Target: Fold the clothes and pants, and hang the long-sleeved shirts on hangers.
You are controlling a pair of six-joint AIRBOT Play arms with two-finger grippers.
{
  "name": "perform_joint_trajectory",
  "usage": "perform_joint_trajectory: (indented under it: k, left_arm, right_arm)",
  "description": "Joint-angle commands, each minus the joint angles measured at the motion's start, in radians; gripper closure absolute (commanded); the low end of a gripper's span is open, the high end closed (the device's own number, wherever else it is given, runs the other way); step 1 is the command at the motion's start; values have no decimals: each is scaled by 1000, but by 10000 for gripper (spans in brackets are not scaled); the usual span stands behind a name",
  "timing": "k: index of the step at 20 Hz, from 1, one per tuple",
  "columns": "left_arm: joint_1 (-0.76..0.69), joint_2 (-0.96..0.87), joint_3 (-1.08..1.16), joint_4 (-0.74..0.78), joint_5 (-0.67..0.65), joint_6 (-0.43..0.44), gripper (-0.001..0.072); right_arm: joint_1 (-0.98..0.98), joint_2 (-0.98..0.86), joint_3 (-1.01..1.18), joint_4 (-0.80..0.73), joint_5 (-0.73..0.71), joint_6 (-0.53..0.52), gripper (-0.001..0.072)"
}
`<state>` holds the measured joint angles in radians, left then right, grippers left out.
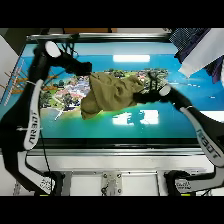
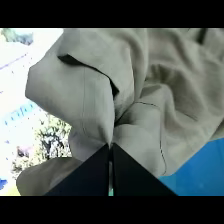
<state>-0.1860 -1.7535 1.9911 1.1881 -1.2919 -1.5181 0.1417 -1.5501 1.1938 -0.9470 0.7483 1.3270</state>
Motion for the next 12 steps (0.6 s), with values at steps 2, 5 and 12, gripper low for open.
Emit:
perform_joint_trajectory:
  k: [2, 5, 12]
  left_arm:
    - [42, 280, 1, -2, 46, 1, 692]
    - [34, 504, 1, -2, 46, 3, 691]
    - [-88, 780, 0, 0, 0, -10, 692]
  right_arm:
    - [-82, 241, 262, -231, 318, -19, 702]
    - [-95, 460, 380, -227, 385, -16, 702]
    - [-94, 765, 389, -230, 501, 179, 702]
